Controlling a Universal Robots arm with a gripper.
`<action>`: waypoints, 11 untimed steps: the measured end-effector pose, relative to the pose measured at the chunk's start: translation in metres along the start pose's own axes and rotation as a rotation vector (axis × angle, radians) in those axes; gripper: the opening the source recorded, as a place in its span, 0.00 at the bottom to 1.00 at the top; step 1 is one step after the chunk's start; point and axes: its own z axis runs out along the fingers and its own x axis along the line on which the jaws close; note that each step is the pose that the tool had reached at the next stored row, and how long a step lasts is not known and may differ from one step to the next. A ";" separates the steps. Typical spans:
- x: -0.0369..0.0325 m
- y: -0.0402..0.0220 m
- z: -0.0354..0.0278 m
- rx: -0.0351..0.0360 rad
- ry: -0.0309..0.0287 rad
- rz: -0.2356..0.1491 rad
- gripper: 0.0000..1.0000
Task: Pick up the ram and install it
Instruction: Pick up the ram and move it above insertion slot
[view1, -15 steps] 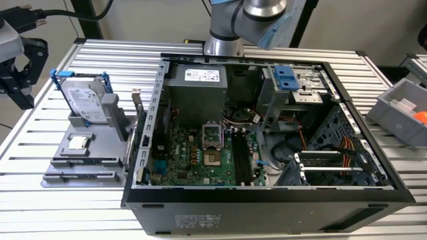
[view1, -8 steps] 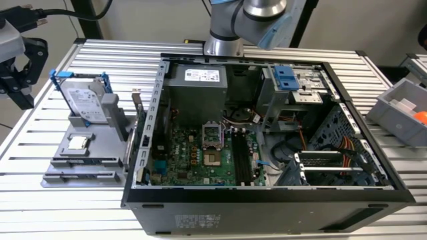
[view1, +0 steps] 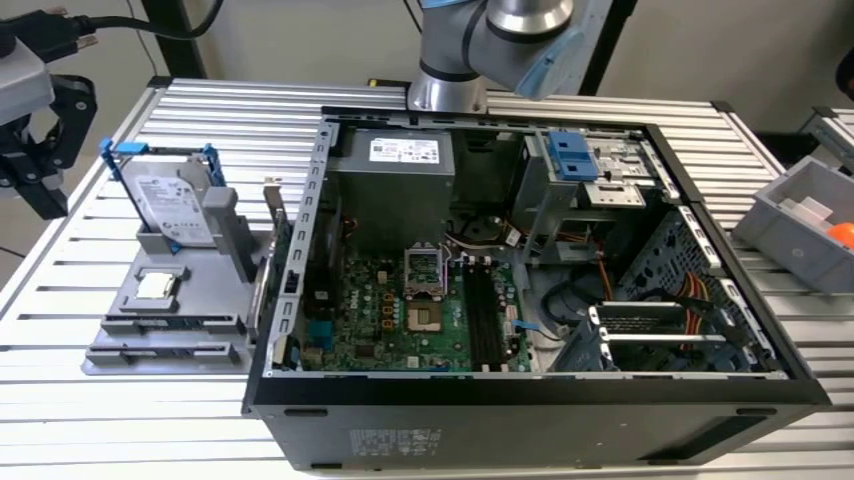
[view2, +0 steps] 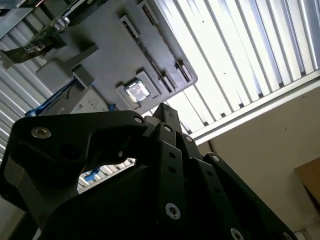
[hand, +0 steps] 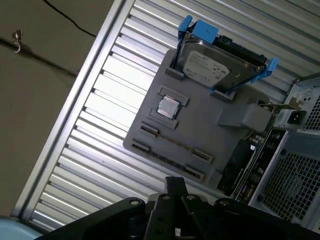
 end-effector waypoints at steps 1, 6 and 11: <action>0.0000 0.0000 0.0000 -0.0001 0.0004 -0.008 0.00; 0.0000 0.0000 0.0000 -0.0007 0.0030 -0.069 0.00; -0.0001 0.0001 0.0002 -0.0010 0.0042 -0.090 0.00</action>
